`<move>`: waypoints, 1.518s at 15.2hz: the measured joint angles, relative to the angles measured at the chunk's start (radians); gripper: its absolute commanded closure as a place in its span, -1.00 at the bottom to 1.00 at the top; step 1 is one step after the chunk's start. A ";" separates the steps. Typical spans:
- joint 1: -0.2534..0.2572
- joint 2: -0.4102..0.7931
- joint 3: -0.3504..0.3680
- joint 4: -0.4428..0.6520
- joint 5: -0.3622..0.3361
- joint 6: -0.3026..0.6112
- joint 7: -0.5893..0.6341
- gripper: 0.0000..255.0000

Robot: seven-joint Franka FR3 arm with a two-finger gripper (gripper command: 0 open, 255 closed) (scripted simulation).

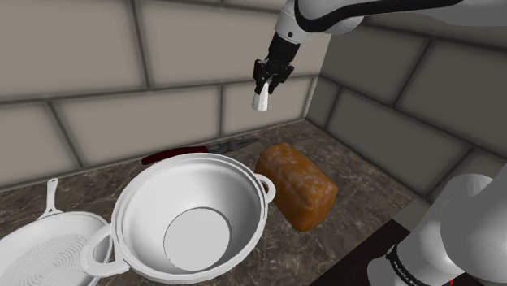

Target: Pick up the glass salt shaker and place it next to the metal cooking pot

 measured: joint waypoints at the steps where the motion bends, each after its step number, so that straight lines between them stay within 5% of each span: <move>1: 0.009 0.011 0.014 0.013 -0.004 0.000 0.025 1.00; 23: 0.030 0.085 0.046 -0.180 -0.005 0.269 0.066 1.00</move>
